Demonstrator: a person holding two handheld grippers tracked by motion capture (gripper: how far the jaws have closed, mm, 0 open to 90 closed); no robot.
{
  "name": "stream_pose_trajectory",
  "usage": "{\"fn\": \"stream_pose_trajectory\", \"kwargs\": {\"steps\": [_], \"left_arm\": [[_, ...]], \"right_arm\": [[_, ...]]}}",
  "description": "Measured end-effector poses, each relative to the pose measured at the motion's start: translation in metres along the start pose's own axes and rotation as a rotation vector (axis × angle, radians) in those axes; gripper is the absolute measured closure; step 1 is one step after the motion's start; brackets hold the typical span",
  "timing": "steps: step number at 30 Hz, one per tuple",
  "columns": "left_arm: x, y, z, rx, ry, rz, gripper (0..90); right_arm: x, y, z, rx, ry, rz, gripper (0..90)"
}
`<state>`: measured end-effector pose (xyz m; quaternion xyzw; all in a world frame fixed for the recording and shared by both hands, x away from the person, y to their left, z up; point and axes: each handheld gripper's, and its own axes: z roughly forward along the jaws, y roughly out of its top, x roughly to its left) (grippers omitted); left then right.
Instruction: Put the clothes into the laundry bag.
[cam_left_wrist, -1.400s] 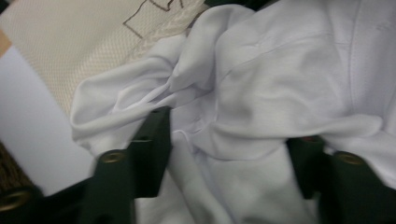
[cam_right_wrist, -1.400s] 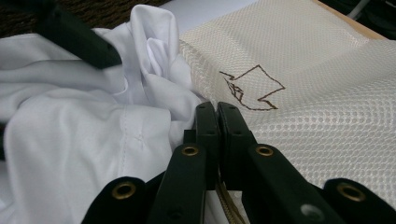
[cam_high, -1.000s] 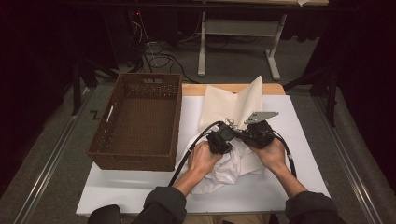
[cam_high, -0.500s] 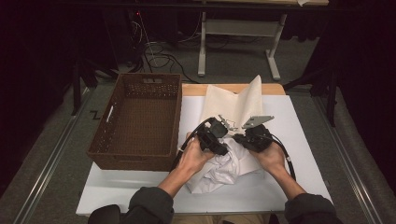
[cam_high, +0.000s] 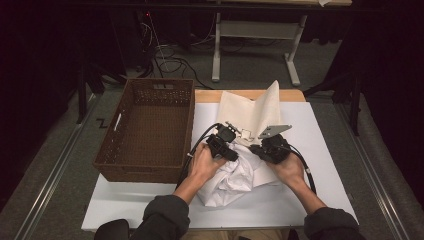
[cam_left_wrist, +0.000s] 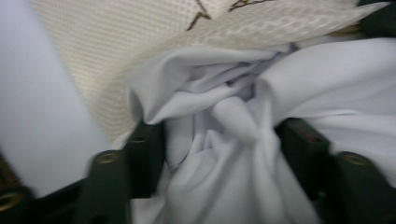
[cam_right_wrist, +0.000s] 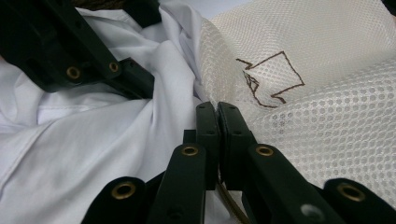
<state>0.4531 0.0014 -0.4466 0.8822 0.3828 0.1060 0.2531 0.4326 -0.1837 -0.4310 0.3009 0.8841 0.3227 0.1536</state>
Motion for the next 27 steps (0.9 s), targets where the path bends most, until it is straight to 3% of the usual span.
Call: {"fn": "stream_pose_trajectory", "kwargs": {"steps": [3, 5, 13, 16, 19, 21, 24, 27], "left_arm": [[-0.006, 0.000, -0.004, 0.012, -0.013, 0.046, 68.0], [-0.011, 0.000, -0.010, 0.014, -0.002, 0.074, 76.2], [-0.034, -0.002, -0.032, -0.086, -0.052, 0.168, 82.1], [-0.045, 0.003, -0.030, -0.065, -0.039, 0.212, 82.2], [-0.045, 0.008, -0.021, -0.057, -0.038, 0.187, 82.2], [-0.038, 0.011, -0.015, -0.053, -0.015, 0.157, 82.1], [-0.025, 0.013, -0.008, -0.089, 0.031, 0.068, 81.4], [-0.022, 0.014, -0.006, -0.090, 0.051, 0.056, 78.4]], "right_arm": [[0.000, 0.001, 0.001, -0.004, 0.000, 0.006, 89.0], [-0.001, 0.002, 0.001, -0.003, -0.002, -0.001, 89.0], [-0.003, 0.011, -0.004, -0.031, -0.011, 0.009, 89.0], [0.001, 0.018, -0.008, -0.063, 0.000, 0.007, 89.0], [0.006, 0.024, -0.014, -0.101, 0.021, -0.002, 89.0], [0.010, 0.026, -0.017, -0.109, 0.029, -0.018, 89.1], [0.014, 0.022, -0.019, -0.091, 0.036, -0.035, 89.0], [0.013, 0.015, -0.014, -0.068, 0.028, -0.022, 89.0]]}}
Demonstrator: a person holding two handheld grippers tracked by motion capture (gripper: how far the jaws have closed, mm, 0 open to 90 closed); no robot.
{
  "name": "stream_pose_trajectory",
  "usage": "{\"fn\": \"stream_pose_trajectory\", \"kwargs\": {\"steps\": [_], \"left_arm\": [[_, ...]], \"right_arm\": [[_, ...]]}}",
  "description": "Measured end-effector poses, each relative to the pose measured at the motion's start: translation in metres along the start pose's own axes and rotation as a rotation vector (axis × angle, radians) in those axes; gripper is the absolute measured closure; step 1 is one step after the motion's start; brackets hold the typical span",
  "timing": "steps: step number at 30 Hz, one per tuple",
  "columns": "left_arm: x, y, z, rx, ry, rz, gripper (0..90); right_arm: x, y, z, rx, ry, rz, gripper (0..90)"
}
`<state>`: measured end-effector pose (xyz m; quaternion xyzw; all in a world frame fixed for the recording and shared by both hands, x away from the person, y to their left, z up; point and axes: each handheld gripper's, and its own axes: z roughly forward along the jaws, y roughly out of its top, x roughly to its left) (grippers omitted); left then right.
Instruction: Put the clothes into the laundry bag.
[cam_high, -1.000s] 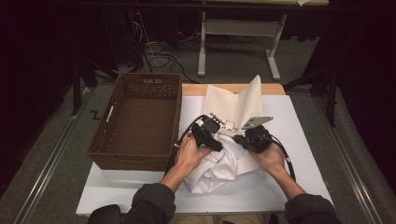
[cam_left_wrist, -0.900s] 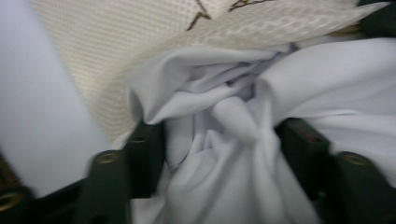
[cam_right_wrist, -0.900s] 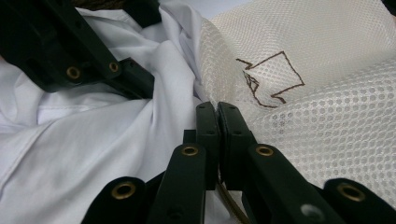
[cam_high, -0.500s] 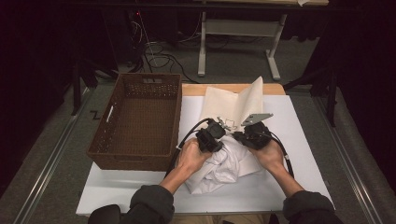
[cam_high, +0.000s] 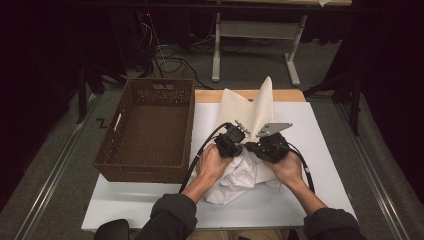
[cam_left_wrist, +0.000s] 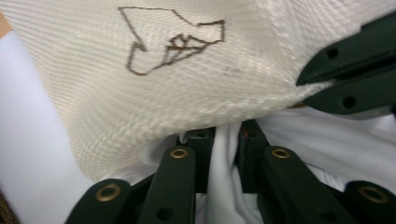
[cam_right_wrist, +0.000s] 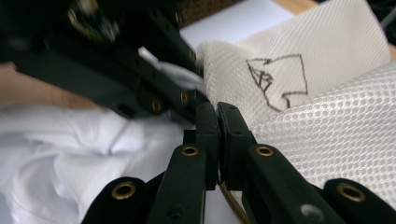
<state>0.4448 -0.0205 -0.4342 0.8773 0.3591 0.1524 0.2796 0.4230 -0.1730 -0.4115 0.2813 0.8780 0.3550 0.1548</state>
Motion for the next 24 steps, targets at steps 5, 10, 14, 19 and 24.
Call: {"fn": "stream_pose_trajectory", "kwargs": {"steps": [5, 10, 14, 19, 24], "left_arm": [[-0.005, -0.002, -0.009, 0.039, 0.036, 0.046, 56.6], [-0.006, -0.010, -0.033, 0.028, 0.045, 0.079, 46.6], [-0.007, -0.018, -0.043, 0.033, 0.031, 0.083, 46.4], [-0.006, -0.022, -0.041, 0.048, 0.004, 0.057, 44.0], [0.002, -0.027, -0.022, 0.100, -0.106, 0.010, 56.4]], "right_arm": [[-0.002, -0.008, 0.009, 0.064, -0.026, -0.004, 89.0], [-0.004, -0.012, 0.013, 0.069, -0.035, 0.005, 88.9], [-0.004, -0.014, 0.014, 0.074, -0.036, -0.003, 88.9], [-0.004, -0.014, 0.014, 0.083, -0.043, -0.015, 88.9], [-0.005, -0.014, 0.016, 0.089, -0.037, -0.005, 89.0]]}}
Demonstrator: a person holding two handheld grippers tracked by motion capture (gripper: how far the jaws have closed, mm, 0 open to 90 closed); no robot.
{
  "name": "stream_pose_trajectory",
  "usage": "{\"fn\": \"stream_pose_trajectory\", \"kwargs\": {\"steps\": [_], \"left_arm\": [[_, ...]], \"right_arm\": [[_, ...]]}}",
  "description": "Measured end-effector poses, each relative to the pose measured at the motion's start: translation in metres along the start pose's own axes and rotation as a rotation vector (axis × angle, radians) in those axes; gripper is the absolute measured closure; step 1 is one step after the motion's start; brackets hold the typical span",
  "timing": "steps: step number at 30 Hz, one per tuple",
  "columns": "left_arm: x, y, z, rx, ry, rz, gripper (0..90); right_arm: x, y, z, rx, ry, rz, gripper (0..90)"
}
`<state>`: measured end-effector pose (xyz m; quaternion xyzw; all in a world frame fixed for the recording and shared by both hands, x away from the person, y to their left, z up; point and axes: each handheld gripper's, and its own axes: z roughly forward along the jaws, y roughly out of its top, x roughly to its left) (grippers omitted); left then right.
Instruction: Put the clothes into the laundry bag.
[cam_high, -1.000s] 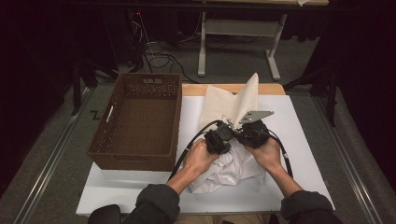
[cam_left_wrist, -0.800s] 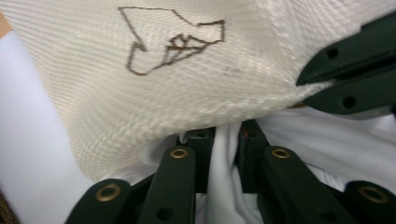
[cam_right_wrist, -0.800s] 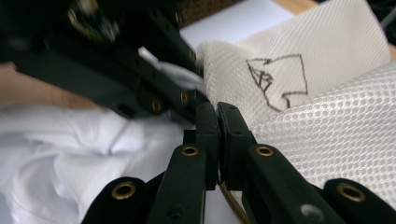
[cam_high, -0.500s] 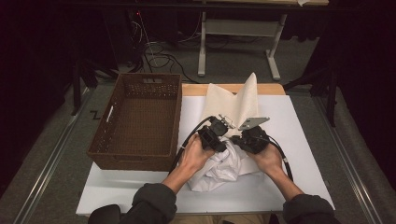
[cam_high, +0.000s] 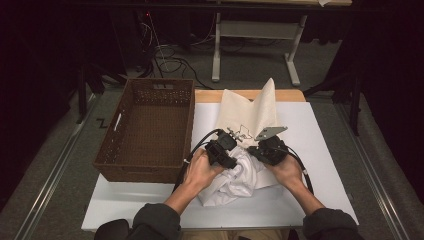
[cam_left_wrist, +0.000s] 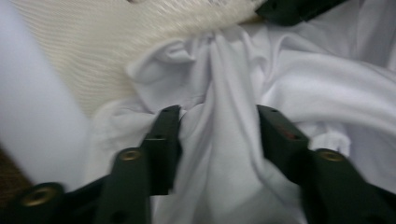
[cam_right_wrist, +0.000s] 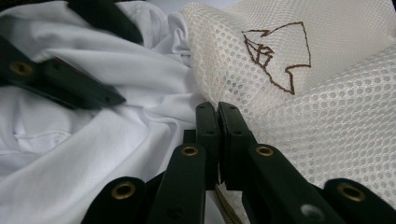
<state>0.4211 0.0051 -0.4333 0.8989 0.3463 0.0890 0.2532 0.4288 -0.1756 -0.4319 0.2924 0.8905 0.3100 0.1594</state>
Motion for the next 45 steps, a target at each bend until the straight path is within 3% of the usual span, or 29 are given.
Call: {"fn": "stream_pose_trajectory", "kwargs": {"steps": [4, 10, 12, 16, 18, 20, 22, 26, 28, 31, 34, 38, 39, 42, 45], "left_arm": [[0.001, 0.002, 0.006, 0.010, -0.035, 0.014, 80.1], [-0.012, 0.013, -0.002, -0.109, -0.052, 0.046, 86.6], [-0.014, 0.018, -0.001, -0.128, -0.032, 0.047, 86.6], [-0.005, 0.023, 0.011, -0.142, 0.056, -0.017, 86.2], [-0.003, 0.026, 0.017, -0.143, 0.082, -0.037, 85.2], [-0.008, 0.028, 0.018, -0.125, 0.113, -0.016, 81.0], [-0.012, 0.028, 0.015, -0.100, 0.147, 0.020, 69.8], [-0.012, 0.023, -0.003, -0.073, 0.136, 0.047, 53.2], [-0.012, 0.020, -0.010, -0.060, 0.160, 0.061, 47.3], [-0.016, 0.016, -0.015, -0.049, 0.188, 0.072, 44.8], [-0.019, 0.015, -0.018, -0.084, 0.169, 0.048, 45.7], [-0.016, 0.019, -0.033, -0.221, -0.002, -0.015, 43.2], [-0.018, 0.020, -0.035, -0.231, 0.006, -0.011, 43.7], [-0.020, 0.023, -0.037, -0.182, 0.064, 0.030, 43.5], [-0.012, 0.015, -0.035, -0.133, 0.081, 0.010, 41.2]], "right_arm": [[0.001, 0.001, 0.001, -0.012, 0.001, 0.012, 89.0], [0.005, 0.014, -0.010, -0.091, 0.007, -0.007, 89.0], [0.008, 0.018, -0.015, -0.119, 0.017, -0.014, 89.0], [0.011, 0.016, -0.023, -0.134, 0.040, 0.004, 89.1], [0.013, 0.013, -0.021, -0.121, 0.037, -0.011, 89.1], [0.014, 0.009, -0.016, -0.090, 0.023, -0.028, 89.0], [0.012, 0.005, -0.010, -0.062, 0.010, -0.040, 89.0], [0.004, -0.004, -0.002, -0.030, -0.001, -0.001, 89.0], [0.002, -0.006, 0.000, -0.028, 0.005, 0.019, 89.0], [0.003, -0.006, 0.002, -0.024, -0.001, 0.004, 89.0], [0.004, -0.006, 0.003, -0.006, -0.010, -0.008, 88.9], [0.003, -0.007, 0.008, 0.019, -0.017, 0.003, 88.9], [0.002, -0.008, 0.009, 0.014, -0.012, 0.005, 88.9], [0.003, -0.007, 0.009, 0.011, -0.014, 0.005, 88.9], [0.002, -0.009, 0.008, 0.005, -0.006, 0.013, 88.9]]}}
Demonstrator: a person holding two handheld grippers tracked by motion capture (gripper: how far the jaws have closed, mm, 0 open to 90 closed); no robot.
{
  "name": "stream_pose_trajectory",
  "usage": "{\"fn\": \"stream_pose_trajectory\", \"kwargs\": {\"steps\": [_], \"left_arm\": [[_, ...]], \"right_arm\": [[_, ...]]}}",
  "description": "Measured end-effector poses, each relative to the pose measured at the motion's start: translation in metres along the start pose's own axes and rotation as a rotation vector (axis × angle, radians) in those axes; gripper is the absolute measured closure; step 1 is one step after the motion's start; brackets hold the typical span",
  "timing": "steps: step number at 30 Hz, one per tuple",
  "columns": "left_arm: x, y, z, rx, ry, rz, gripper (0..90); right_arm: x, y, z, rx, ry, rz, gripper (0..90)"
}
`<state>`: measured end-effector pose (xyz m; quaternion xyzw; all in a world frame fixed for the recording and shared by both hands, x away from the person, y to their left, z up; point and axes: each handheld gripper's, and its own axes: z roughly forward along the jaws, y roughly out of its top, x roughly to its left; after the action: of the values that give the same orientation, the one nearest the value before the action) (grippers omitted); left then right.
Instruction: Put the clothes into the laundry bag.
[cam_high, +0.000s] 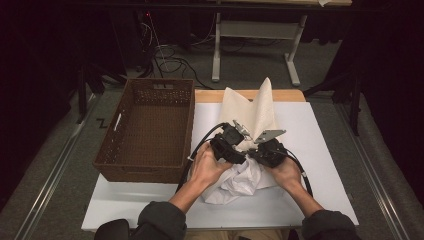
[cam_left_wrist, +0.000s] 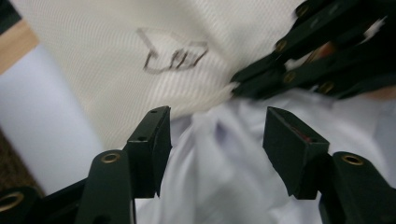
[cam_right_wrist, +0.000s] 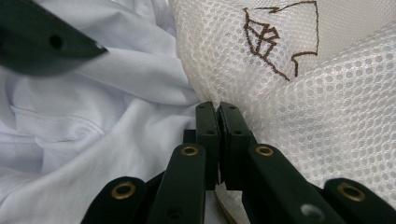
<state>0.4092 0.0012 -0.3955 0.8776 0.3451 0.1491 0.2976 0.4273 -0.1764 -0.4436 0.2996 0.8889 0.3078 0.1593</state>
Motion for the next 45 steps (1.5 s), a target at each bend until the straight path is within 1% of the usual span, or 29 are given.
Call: {"fn": "stream_pose_trajectory", "kwargs": {"steps": [1, 3, 6, 8, 11, 14, 16, 17, 18, 21, 22, 23, 24, 25, 27, 28, 30, 31, 32, 33, 34, 36, 38, 40, 41, 42, 43, 44, 45], "left_arm": [[0.003, -0.004, 0.000, 0.012, 0.001, -0.006, 40.8], [0.008, -0.012, 0.003, 0.040, -0.003, -0.014, 38.8], [0.013, -0.022, 0.006, 0.049, -0.027, -0.031, 36.7], [0.013, -0.026, 0.009, 0.053, -0.012, -0.016, 35.3], [0.013, -0.031, 0.015, 0.075, -0.017, -0.018, 35.2], [0.017, -0.035, 0.020, 0.097, -0.046, -0.045, 35.0], [0.019, -0.038, 0.024, 0.103, -0.064, -0.075, 34.2], [0.020, -0.039, 0.026, 0.110, -0.075, -0.082, 33.6], [0.020, -0.040, 0.029, 0.116, -0.081, -0.089, 33.3], [0.021, -0.042, 0.037, 0.133, -0.103, -0.099, 33.7], [0.022, -0.042, 0.039, 0.132, -0.126, -0.104, 35.9], [0.022, -0.043, 0.041, 0.126, -0.147, -0.106, 40.6], [0.022, -0.043, 0.042, 0.124, -0.160, -0.102, 44.1], [0.021, -0.044, 0.042, 0.123, -0.167, -0.095, 47.6], [0.020, -0.044, 0.043, 0.124, -0.182, -0.120, 53.0], [0.020, -0.044, 0.043, 0.124, -0.192, -0.124, 56.4], [0.019, -0.043, 0.042, 0.123, -0.199, -0.119, 64.4], [0.018, -0.043, 0.041, 0.111, -0.189, -0.108, 68.3], [0.017, -0.042, 0.038, 0.085, -0.184, -0.095, 73.7], [0.017, -0.041, 0.034, 0.050, -0.195, -0.092, 79.0], [0.017, -0.039, 0.030, 0.013, -0.215, -0.089, 82.5], [0.013, -0.032, 0.022, -0.029, -0.235, -0.065, 86.3], [0.004, -0.022, 0.018, -0.037, -0.216, -0.012, 86.6], [-0.003, -0.012, 0.020, -0.041, -0.202, 0.024, 86.7], [-0.006, -0.009, 0.022, -0.049, -0.194, 0.025, 86.8], [-0.006, -0.006, 0.025, -0.045, -0.182, 0.028, 86.8], [-0.006, -0.004, 0.029, -0.045, -0.165, 0.017, 86.8], [-0.006, -0.002, 0.034, -0.037, -0.133, 0.015, 86.9], [-0.005, -0.001, 0.040, -0.031, -0.092, 0.011, 86.8]], "right_arm": [[0.000, 0.000, 0.000, 0.002, 0.002, 0.008, 88.9], [-0.001, 0.000, 0.000, -0.002, 0.006, -0.002, 88.9], [-0.001, 0.001, 0.001, -0.001, 0.007, -0.008, 88.9], [-0.001, 0.001, 0.001, 0.003, 0.007, -0.007, 88.9], [-0.001, 0.000, -0.001, 0.006, 0.006, -0.012, 88.9], [0.000, 0.000, -0.001, 0.011, 0.006, -0.014, 88.9], [0.000, 0.000, 0.000, 0.011, 0.005, -0.019, 88.9], [-0.001, 0.000, 0.000, 0.012, 0.006, -0.024, 88.9], [0.000, 0.000, 0.000, 0.013, 0.007, -0.015, 88.9], [0.000, 0.000, 0.001, 0.017, 0.009, -0.013, 88.9], [-0.001, 0.000, 0.001, 0.017, 0.009, -0.012, 88.9], [-0.001, 0.000, 0.001, 0.014, 0.007, -0.011, 88.9], [-0.002, 0.000, 0.002, 0.014, 0.008, -0.013, 88.9], [-0.002, 0.000, 0.002, 0.016, 0.008, -0.004, 88.9], [-0.002, 0.000, 0.002, 0.014, 0.011, 0.008, 88.9], [-0.002, 0.000, 0.003, 0.013, 0.011, 0.008, 88.9], [-0.003, 0.000, 0.004, 0.013, 0.017, 0.011, 88.9], [-0.003, 0.000, 0.004, 0.015, 0.018, 0.016, 88.9], [-0.003, 0.001, 0.004, 0.013, 0.014, 0.021, 88.9], [-0.004, 0.001, 0.003, 0.014, 0.013, 0.017, 88.9], [-0.005, 0.002, 0.002, 0.012, 0.009, 0.016, 88.9], [-0.006, 0.006, -0.003, 0.000, 0.009, 0.019, 88.9], [-0.006, 0.012, -0.010, -0.026, 0.009, 0.013, 88.9], [-0.005, 0.020, -0.017, -0.056, 0.010, -0.013, 89.0], [-0.003, 0.023, -0.020, -0.071, 0.014, -0.017, 89.0], [-0.001, 0.026, -0.024, -0.085, 0.021, -0.021, 89.0], [0.001, 0.027, -0.027, -0.101, 0.025, -0.015, 89.0], [0.002, 0.027, -0.029, -0.106, 0.034, -0.031, 89.1], [0.003, 0.026, -0.030, -0.106, 0.040, -0.034, 89.0]]}}
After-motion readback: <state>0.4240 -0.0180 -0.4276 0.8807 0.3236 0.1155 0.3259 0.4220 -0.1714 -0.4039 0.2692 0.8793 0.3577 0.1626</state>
